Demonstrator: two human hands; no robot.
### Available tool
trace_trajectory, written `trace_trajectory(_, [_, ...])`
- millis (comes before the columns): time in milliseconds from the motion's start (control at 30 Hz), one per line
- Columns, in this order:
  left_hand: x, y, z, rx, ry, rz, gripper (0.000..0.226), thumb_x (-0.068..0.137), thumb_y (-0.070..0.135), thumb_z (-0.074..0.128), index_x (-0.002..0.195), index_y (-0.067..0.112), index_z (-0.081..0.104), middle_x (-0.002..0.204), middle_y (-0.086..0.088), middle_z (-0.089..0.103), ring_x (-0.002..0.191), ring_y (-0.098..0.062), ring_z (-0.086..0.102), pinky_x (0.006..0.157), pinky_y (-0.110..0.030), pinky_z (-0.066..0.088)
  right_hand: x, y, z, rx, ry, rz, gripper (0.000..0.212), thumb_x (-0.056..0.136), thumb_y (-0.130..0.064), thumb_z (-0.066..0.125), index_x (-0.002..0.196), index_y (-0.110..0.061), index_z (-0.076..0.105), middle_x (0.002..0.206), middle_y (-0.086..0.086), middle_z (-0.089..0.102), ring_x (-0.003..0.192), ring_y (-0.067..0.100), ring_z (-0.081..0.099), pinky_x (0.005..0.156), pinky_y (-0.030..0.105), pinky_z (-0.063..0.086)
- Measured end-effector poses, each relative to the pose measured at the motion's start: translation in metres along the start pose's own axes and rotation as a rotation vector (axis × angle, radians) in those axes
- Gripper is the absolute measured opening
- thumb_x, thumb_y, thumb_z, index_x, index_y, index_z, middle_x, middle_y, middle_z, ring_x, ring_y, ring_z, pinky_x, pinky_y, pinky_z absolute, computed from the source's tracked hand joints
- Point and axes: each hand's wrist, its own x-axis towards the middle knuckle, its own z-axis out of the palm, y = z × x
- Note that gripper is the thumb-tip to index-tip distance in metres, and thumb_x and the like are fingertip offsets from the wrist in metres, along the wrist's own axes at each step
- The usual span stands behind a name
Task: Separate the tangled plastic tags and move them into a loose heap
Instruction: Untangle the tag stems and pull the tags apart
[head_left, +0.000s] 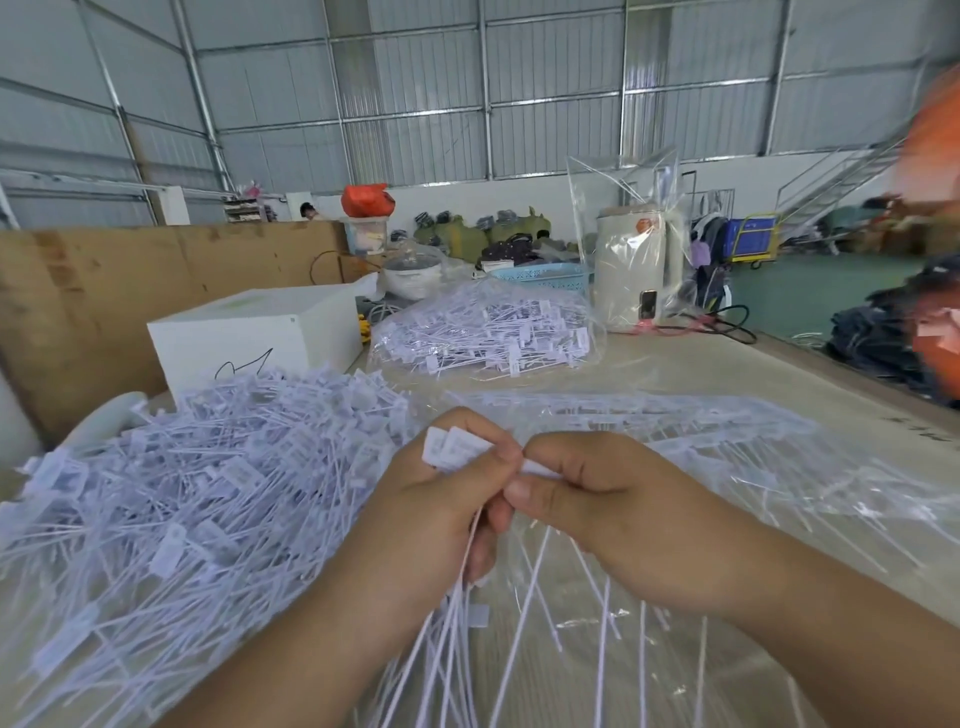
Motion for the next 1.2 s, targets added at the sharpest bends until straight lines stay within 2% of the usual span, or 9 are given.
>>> trace_trajectory(100, [0.0, 0.0, 0.005, -0.088, 0.087, 0.041, 0.018, 0.077, 0.028, 0.07, 0.068, 0.016, 0.061, 0.047, -0.004, 0.044, 0.032, -0.013, 0.035, 0.037, -0.019, 0.031, 0.001, -0.002, 0.011, -0.034, 0.143, -0.03, 0.024, 0.102, -0.025, 0.05, 0.084, -0.018, 0.065, 0.079, 0.014, 0.07, 0.077, 0.046, 0.064, 0.078, 0.06, 0.05])
trace_trajectory(233, [-0.003, -0.001, 0.014, -0.25, 0.18, 0.032, 0.025, 0.066, 0.031, 0.07, 0.074, 0.009, 0.063, 0.044, -0.001, 0.038, 0.032, -0.01, 0.03, 0.034, -0.019, 0.029, 0.001, -0.005, 0.027, -0.164, 0.333, -0.108, 0.027, 0.099, -0.033, 0.048, 0.077, -0.025, 0.06, 0.072, -0.006, 0.07, 0.074, 0.013, 0.068, 0.076, 0.041, 0.053])
trace_trajectory(400, [0.004, 0.006, 0.001, -0.494, 0.265, -0.112, 0.01, 0.085, 0.018, 0.057, 0.08, 0.01, 0.056, 0.053, -0.004, 0.054, 0.035, -0.008, 0.037, 0.031, -0.015, 0.028, 0.002, -0.002, 0.02, -0.22, 0.586, -0.171, 0.04, 0.099, -0.032, 0.051, 0.063, -0.025, 0.034, 0.051, -0.012, 0.04, 0.045, 0.007, 0.036, 0.044, 0.019, 0.027])
trace_trajectory(567, [0.006, 0.008, -0.009, -0.26, 0.245, -0.098, 0.023, 0.096, 0.016, 0.05, 0.081, 0.02, 0.067, 0.062, -0.005, 0.062, 0.04, -0.01, 0.042, 0.033, -0.018, 0.03, -0.002, 0.001, 0.004, 0.03, 0.276, -0.107, 0.015, 0.092, -0.041, 0.055, 0.093, -0.026, 0.052, 0.057, -0.009, 0.041, 0.052, 0.013, 0.038, 0.051, 0.031, 0.035])
trace_trajectory(767, [-0.004, 0.001, 0.006, -0.04, -0.009, -0.108, 0.018, 0.084, 0.038, 0.062, 0.076, 0.022, 0.066, 0.057, -0.007, 0.055, 0.04, -0.012, 0.046, 0.036, -0.02, 0.035, 0.0, 0.007, 0.011, 0.025, 0.125, -0.07, 0.065, 0.088, -0.036, 0.063, 0.139, -0.048, 0.025, 0.081, 0.002, 0.074, 0.083, 0.023, 0.072, 0.091, 0.051, 0.05])
trace_trajectory(933, [-0.003, -0.003, 0.003, 0.038, -0.055, -0.093, 0.014, 0.07, 0.017, 0.079, 0.068, 0.019, 0.065, 0.072, -0.015, 0.064, 0.045, -0.013, 0.046, 0.038, -0.022, 0.039, 0.001, 0.012, 0.011, -0.129, 0.12, -0.004, 0.069, 0.092, -0.032, 0.064, 0.138, -0.054, 0.017, 0.083, -0.01, 0.074, 0.084, 0.023, 0.071, 0.085, 0.048, 0.053])
trace_trajectory(1033, [-0.001, -0.002, 0.004, -0.007, -0.018, -0.082, 0.008, 0.072, 0.02, 0.07, 0.065, 0.018, 0.065, 0.06, -0.014, 0.062, 0.04, -0.014, 0.048, 0.036, -0.021, 0.04, 0.0, 0.013, 0.007, -0.137, 0.059, 0.046, 0.059, 0.086, -0.053, 0.062, 0.137, -0.041, 0.034, 0.085, -0.001, 0.073, 0.08, 0.025, 0.068, 0.079, 0.051, 0.053])
trace_trajectory(1100, [0.002, -0.003, 0.001, -0.027, 0.055, -0.067, 0.014, 0.077, 0.018, 0.068, 0.063, 0.021, 0.066, 0.05, -0.009, 0.055, 0.037, -0.014, 0.048, 0.036, -0.022, 0.04, -0.001, 0.01, 0.001, -0.119, -0.014, 0.055, 0.042, 0.082, -0.064, 0.055, 0.11, -0.033, 0.059, 0.084, -0.001, 0.072, 0.08, 0.027, 0.067, 0.077, 0.054, 0.053])
trace_trajectory(1200, [0.006, -0.003, -0.008, -0.037, 0.173, -0.045, 0.015, 0.074, 0.019, 0.069, 0.061, 0.025, 0.066, 0.046, -0.004, 0.049, 0.036, -0.014, 0.044, 0.038, -0.022, 0.038, -0.002, 0.012, -0.01, -0.069, -0.032, 0.103, 0.042, 0.085, -0.06, 0.057, 0.074, -0.02, 0.062, 0.066, 0.001, 0.064, 0.066, 0.024, 0.062, 0.074, 0.048, 0.051])
